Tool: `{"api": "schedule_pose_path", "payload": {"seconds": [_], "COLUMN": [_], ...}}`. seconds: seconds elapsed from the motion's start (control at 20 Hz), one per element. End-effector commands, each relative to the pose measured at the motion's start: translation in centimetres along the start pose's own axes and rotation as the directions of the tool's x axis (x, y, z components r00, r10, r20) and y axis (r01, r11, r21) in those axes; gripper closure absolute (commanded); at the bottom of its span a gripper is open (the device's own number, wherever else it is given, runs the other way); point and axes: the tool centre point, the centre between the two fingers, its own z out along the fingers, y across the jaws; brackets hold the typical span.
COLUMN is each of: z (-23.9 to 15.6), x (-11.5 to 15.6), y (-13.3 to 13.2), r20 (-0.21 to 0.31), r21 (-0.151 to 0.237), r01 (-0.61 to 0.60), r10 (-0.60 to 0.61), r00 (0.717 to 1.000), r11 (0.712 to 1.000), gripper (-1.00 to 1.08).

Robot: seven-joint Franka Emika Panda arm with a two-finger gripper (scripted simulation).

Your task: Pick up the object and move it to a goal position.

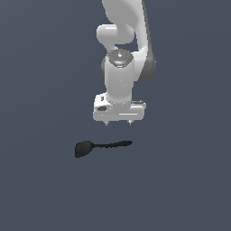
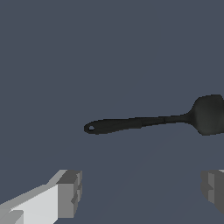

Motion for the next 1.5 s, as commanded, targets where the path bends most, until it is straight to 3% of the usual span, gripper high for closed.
{"api": "schedule_pose_path", "payload": {"seconds": [0.0, 0.45, 0.85, 1.2, 1.45], "z": [0.0, -0.8, -0.6, 0.4, 1.5], "x": [0.0, -0.3, -0.2, 0.1, 0.4], "y": [0.0, -2.7, -2.4, -1.7, -0.9], "r20": [0.000, -0.002, 0.000, 0.007, 0.016], "r21": [0.000, 0.023, 0.023, 0.026, 0.027], "r01": [0.000, -0.002, -0.031, -0.139, -0.260], "r10": [0.000, 0.002, 0.031, 0.139, 0.260], "r00": [1.000, 1.000, 1.000, 0.990, 0.965], "r11": [1.000, 1.000, 0.999, 0.990, 0.965], "gripper": [-0.92, -0.92, -0.92, -0.92, -0.92]}}
